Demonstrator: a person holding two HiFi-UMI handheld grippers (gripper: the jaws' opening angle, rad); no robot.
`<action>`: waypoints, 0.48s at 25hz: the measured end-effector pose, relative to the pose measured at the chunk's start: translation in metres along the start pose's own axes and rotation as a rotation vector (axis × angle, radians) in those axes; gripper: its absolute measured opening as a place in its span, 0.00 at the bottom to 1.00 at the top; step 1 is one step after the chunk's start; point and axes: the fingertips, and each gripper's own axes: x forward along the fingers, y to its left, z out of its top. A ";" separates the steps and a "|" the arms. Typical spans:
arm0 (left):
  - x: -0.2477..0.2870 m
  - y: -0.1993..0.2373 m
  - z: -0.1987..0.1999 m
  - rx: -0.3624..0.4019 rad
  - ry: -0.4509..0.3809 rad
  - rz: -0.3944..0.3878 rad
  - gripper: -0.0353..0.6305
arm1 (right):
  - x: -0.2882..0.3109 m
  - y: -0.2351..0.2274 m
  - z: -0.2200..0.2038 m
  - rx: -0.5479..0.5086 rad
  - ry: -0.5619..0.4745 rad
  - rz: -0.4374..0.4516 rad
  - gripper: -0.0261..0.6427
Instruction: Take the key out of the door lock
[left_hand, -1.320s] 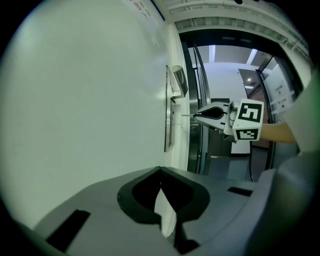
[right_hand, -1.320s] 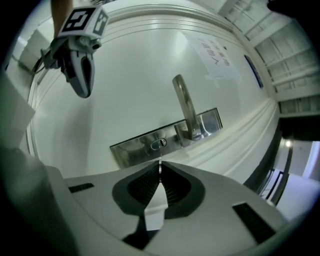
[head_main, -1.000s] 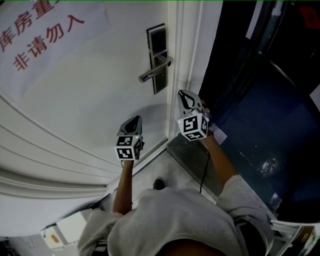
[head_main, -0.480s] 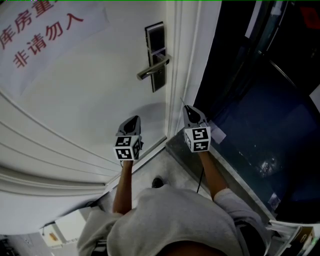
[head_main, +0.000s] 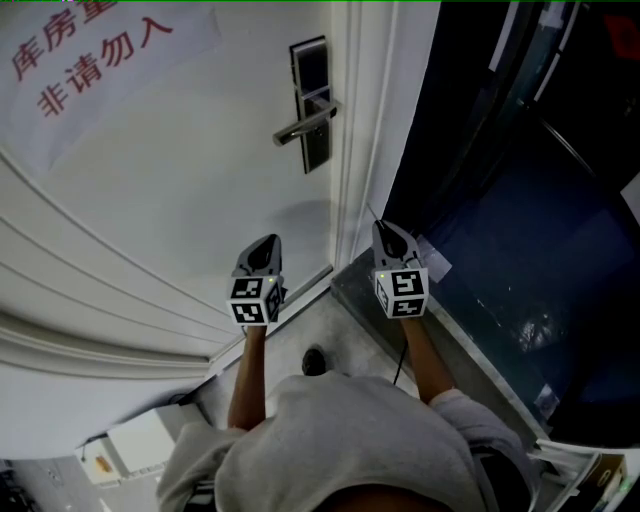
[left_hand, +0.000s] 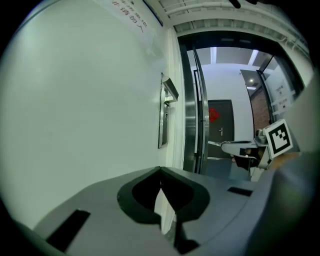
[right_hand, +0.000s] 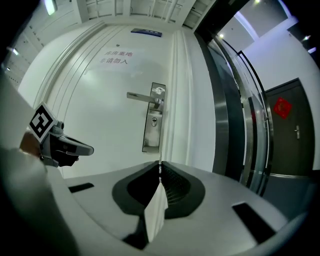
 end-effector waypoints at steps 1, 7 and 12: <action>-0.004 -0.001 -0.001 0.000 -0.002 0.004 0.08 | -0.005 0.000 0.001 -0.003 -0.005 -0.002 0.08; -0.027 -0.012 -0.003 -0.001 -0.011 0.017 0.08 | -0.030 -0.001 0.004 -0.010 -0.013 -0.016 0.08; -0.043 -0.016 -0.006 -0.001 -0.016 0.028 0.08 | -0.043 0.005 0.008 -0.012 -0.029 -0.010 0.08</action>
